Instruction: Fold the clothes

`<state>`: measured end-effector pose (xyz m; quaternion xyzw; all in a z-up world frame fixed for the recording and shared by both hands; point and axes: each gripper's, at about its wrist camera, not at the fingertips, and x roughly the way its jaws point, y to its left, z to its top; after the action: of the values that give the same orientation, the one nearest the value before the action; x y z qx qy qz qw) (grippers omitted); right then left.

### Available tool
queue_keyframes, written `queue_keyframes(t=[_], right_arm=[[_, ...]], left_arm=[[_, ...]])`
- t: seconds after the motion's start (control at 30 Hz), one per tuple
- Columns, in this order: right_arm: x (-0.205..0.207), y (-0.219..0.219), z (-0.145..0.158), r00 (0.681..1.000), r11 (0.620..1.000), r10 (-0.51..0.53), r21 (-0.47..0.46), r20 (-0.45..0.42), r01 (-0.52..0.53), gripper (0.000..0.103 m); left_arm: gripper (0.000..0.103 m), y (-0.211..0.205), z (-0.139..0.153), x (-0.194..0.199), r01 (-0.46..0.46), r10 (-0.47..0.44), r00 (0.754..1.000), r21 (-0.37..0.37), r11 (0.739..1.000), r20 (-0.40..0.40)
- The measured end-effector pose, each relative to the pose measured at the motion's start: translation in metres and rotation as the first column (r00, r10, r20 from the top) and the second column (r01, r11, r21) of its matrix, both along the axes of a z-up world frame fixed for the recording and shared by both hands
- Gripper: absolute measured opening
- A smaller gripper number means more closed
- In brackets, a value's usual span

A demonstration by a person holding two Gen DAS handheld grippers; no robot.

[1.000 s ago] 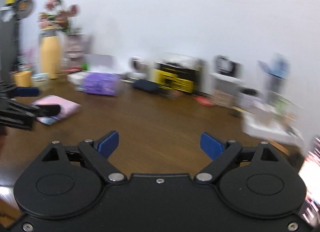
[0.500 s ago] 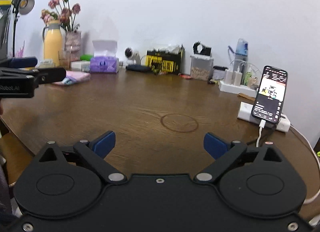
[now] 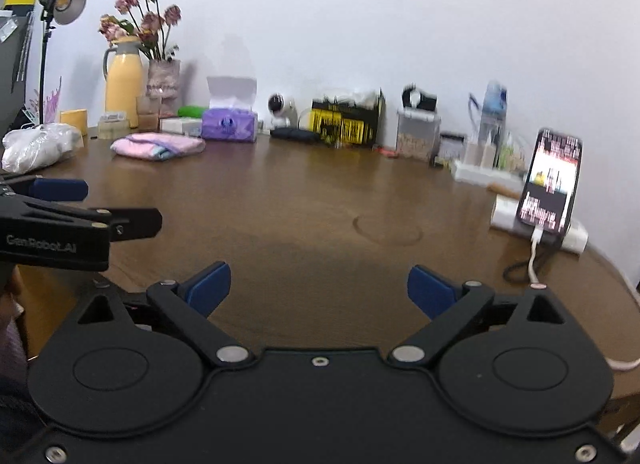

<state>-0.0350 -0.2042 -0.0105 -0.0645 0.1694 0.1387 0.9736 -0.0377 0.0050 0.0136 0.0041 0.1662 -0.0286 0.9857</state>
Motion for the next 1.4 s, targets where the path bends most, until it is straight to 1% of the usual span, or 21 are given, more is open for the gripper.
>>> queue_keyframes(t=[0.07,0.13,0.2,0.3,0.43,0.63,0.8,1.4], right_arm=[[0.002,-0.001,-0.002,1.000,1.000,-0.004,0.007,-0.019,0.004,0.098],[0.004,-0.002,-0.003,0.999,1.000,-0.008,0.013,-0.038,0.008,0.098],[0.007,-0.002,-0.004,0.999,1.000,-0.015,0.012,-0.052,0.016,0.098],[0.010,-0.003,-0.007,0.997,1.000,-0.016,0.016,-0.071,0.017,0.098],[0.014,-0.003,-0.010,0.995,1.000,-0.008,0.019,-0.101,0.010,0.098],[0.018,-0.001,-0.014,0.991,1.000,-0.010,0.011,-0.136,0.011,0.098],[0.018,-0.002,-0.015,0.990,1.000,-0.014,0.011,-0.138,0.015,0.101],[0.020,-0.003,-0.015,0.990,1.000,-0.020,0.011,-0.138,0.022,0.102]], left_arm=[[0.103,-0.002,-0.003,0.006,0.000,0.001,0.999,0.013,1.000,-0.049],[0.103,-0.003,-0.005,0.007,0.003,-0.002,0.997,0.010,1.000,-0.076],[0.103,-0.004,-0.007,0.008,0.007,-0.006,0.997,0.016,1.000,-0.077],[0.103,-0.006,-0.012,0.011,0.009,-0.005,0.994,0.035,0.999,-0.107],[0.103,-0.001,-0.018,0.017,0.001,0.001,0.985,0.010,1.000,-0.170],[0.103,-0.001,-0.019,0.015,-0.008,0.011,0.986,0.018,1.000,-0.167],[0.103,-0.002,-0.018,0.014,-0.020,0.023,0.986,0.017,1.000,-0.165],[0.103,-0.006,-0.018,0.016,-0.037,0.039,0.985,0.016,0.999,-0.166]])
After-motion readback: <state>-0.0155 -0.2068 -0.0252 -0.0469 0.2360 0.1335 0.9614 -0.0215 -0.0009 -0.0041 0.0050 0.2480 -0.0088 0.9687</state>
